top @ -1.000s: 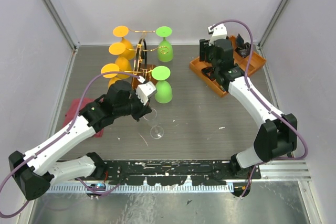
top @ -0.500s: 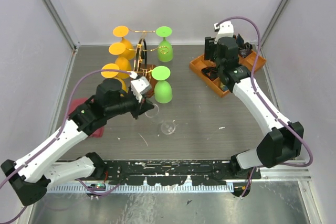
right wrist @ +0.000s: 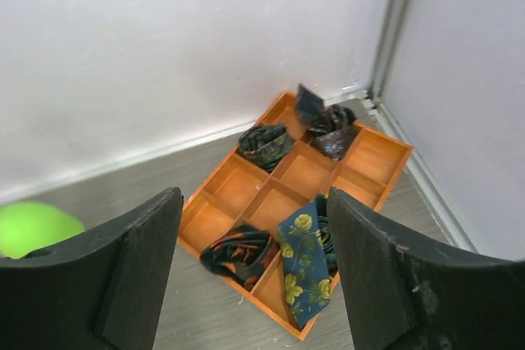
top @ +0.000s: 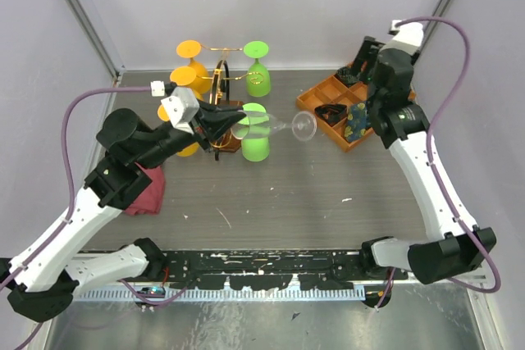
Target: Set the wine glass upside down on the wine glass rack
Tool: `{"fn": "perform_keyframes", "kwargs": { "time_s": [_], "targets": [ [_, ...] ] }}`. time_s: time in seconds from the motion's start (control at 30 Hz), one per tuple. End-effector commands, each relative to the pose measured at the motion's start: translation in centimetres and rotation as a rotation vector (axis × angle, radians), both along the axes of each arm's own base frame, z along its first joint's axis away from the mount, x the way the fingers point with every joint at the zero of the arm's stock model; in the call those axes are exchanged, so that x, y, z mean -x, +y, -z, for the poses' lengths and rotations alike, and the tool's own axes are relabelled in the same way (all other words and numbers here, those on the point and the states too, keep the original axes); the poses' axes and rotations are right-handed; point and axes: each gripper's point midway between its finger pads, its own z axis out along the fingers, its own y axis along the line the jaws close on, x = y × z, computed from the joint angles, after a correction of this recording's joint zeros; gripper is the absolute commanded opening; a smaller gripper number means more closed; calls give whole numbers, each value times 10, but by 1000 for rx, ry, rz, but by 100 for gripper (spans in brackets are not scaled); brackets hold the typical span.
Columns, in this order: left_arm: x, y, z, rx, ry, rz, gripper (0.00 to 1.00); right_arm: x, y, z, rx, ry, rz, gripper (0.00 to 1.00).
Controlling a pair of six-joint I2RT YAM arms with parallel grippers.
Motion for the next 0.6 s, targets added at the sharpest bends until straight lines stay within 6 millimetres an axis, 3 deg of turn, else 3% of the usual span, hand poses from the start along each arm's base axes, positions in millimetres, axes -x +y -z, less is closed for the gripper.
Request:
{"fn": "perform_keyframes", "kwargs": {
  "time_s": [0.0, 0.17, 0.37, 0.47, 0.57],
  "targets": [
    [-11, 3, -61, 139, -225, -65, 0, 26, -32, -54, -140, -166, 120, 76],
    [-45, -2, -64, 155, -381, -192, 0, 43, -25, -80, -245, -256, 68, 76],
    [-63, -5, -69, 254, -564, -284, 0, 62, -2, -113, -448, -396, -79, 75],
    [-71, -4, -67, 271, -608, -331, 0, 66, 25, -124, -555, -404, -218, 75],
    [-76, -5, -61, 280, -651, -365, 0, 62, 61, -121, -684, -346, -392, 77]
  ]
}}
